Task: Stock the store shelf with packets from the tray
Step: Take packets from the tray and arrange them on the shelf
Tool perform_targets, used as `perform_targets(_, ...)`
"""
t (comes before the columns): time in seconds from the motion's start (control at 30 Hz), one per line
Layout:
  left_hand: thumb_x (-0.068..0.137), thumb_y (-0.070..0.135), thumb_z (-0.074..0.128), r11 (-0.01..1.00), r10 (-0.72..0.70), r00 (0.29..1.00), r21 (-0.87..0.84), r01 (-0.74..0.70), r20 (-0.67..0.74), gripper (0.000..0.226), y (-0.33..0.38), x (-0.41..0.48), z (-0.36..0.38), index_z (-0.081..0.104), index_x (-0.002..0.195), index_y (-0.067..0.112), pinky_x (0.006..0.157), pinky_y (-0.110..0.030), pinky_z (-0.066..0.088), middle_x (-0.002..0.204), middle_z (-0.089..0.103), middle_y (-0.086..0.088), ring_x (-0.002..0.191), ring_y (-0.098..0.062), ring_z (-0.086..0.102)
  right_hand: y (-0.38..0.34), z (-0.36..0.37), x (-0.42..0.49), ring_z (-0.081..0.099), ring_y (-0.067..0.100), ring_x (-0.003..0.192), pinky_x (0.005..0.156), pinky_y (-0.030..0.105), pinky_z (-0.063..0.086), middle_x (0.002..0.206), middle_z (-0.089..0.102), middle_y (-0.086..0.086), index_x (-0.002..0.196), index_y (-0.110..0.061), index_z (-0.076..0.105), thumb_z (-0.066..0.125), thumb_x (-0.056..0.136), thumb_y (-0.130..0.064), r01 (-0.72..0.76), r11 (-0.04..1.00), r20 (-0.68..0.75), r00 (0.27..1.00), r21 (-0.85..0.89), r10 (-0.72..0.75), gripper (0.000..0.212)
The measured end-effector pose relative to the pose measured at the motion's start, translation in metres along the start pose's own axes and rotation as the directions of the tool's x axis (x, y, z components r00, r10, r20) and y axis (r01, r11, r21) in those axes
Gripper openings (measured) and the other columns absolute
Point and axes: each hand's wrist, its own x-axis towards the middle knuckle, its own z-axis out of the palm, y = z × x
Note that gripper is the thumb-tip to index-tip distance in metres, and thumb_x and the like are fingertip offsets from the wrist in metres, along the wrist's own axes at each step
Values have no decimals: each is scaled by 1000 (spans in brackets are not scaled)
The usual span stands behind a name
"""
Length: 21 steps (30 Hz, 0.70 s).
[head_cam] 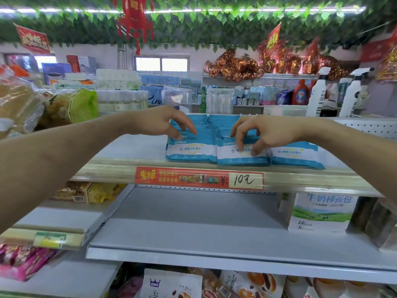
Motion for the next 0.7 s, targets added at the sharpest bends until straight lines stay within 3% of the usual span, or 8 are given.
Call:
perform_targets(0.1,98,17,70,1000,-21,999,-3,21,-29,40,-4,-3,-1,73,117,52,87,-27,60,127,57,35,121,0,56,3,-3,1,52,6,121,87,15,35,132,55,-10,95,-27,73,81,83,-7,2,1000,-23,1000,12,-2,25)
perform_targets(0.23,99,26,71,999,-35,999,7,36,-40,36,-8,-5,0,70,120,55,86,-19,53,127,56,35,121,1,54,6,-4,6,53,-1,114,83,6,35,125,61,-10,91,-32,72,82,82,-8,38,999,-44,998,11,-38,27)
perform_targets(0.37,96,40,71,997,-35,998,63,38,-51,34,-11,-8,2,64,127,54,95,-20,48,138,51,30,127,-5,50,3,-2,16,55,1,114,100,34,45,120,62,-13,99,-38,70,80,88,-18,42,999,-81,996,-21,-44,26)
perform_targets(0.43,91,52,72,994,-41,998,102,46,-53,48,-12,-7,2,57,137,51,100,-19,41,148,45,23,131,-5,45,-1,1,25,55,1,116,104,41,46,121,62,-15,113,-37,66,77,92,-28,49,997,-128,990,-53,-55,25)
perform_targets(0.5,84,66,71,987,-56,998,148,61,-34,73,-13,-5,4,45,150,45,106,-21,32,158,35,21,135,-3,36,-9,6,37,52,3,123,108,36,44,132,57,-15,131,-35,59,73,93,-44,53,996,-144,987,-77,-63,41)
perform_targets(0.57,80,73,71,977,-74,997,203,71,6,97,-13,-3,8,30,161,37,118,-28,25,164,24,21,143,-5,28,-18,11,50,45,7,134,113,30,36,151,47,-11,150,-31,45,68,89,-65,39,989,-127,990,-141,-57,74)
perform_targets(0.63,79,76,71,959,-113,993,266,97,46,113,-14,0,12,14,166,32,127,-37,14,171,8,19,154,-8,14,-26,15,64,37,14,143,117,33,30,163,33,-6,161,-26,27,63,79,-82,9,974,-85,996,-226,-29,105)
perform_targets(0.7,78,78,70,935,-145,987,336,112,73,122,-17,2,14,2,167,30,128,-40,3,172,-6,17,158,-7,-1,-29,19,77,31,20,149,121,36,25,168,24,-2,164,-21,16,63,73,-87,-17,960,-44,999,-279,5,122)
